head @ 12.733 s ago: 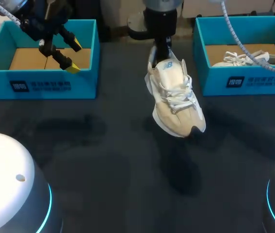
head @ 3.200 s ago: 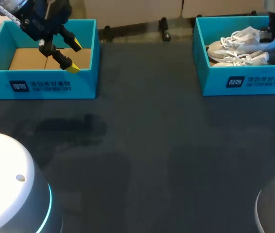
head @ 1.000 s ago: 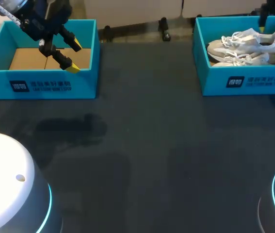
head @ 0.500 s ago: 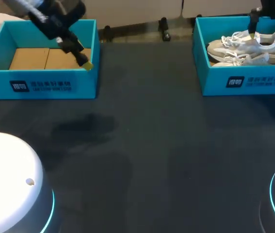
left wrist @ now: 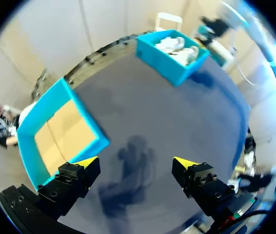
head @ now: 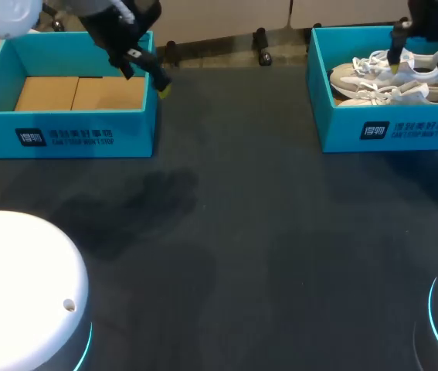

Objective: Take the shoe out of the shoebox, open the shoe tongue, remove and reinsert the insole, then place the shoe into the shoebox

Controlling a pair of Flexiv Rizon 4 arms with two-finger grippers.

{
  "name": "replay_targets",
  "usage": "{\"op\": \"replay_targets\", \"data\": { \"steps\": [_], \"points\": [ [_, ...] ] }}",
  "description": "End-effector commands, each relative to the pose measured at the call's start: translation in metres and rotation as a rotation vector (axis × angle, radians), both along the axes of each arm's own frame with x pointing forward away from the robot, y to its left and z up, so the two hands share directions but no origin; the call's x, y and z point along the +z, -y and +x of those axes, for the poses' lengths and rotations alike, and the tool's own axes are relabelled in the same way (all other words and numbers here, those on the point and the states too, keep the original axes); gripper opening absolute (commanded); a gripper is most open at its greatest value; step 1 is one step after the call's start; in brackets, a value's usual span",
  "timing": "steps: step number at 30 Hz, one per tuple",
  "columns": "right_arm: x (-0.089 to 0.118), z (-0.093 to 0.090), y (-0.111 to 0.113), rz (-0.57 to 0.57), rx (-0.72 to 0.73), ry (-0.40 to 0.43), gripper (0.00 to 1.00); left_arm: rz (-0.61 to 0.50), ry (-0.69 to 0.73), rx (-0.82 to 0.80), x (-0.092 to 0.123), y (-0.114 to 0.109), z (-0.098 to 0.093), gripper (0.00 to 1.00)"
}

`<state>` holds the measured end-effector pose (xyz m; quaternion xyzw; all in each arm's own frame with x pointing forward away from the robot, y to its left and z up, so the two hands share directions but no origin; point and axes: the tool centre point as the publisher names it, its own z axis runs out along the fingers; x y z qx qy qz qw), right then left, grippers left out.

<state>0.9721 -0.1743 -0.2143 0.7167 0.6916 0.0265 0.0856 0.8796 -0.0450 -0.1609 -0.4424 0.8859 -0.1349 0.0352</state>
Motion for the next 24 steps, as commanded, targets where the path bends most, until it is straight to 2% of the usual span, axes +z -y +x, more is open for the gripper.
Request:
{"op": "replay_targets", "data": {
  "steps": [1,8,14,18,24],
  "points": [
    [0.006,-0.023,-0.006,0.01,-0.003,0.049,1.0,0.126,-0.133,0.457,-0.012,0.009,0.014,1.0],
    [0.012,-0.048,-0.025,0.029,0.031,0.045,1.0,0.121,-0.21,0.649,-0.03,0.001,0.03,1.0],
    [0.016,-0.061,-0.039,0.046,0.047,0.045,1.0,0.121,-0.24,0.736,-0.045,-0.004,0.047,1.0],
    [0.016,-0.072,-0.049,0.053,0.066,0.036,1.0,0.113,-0.255,0.768,-0.051,-0.007,0.055,1.0],
    [0.015,-0.089,-0.06,0.096,0.061,-0.002,1.0,0.097,-0.234,0.771,-0.05,-0.009,0.055,1.0]
  ]
}}
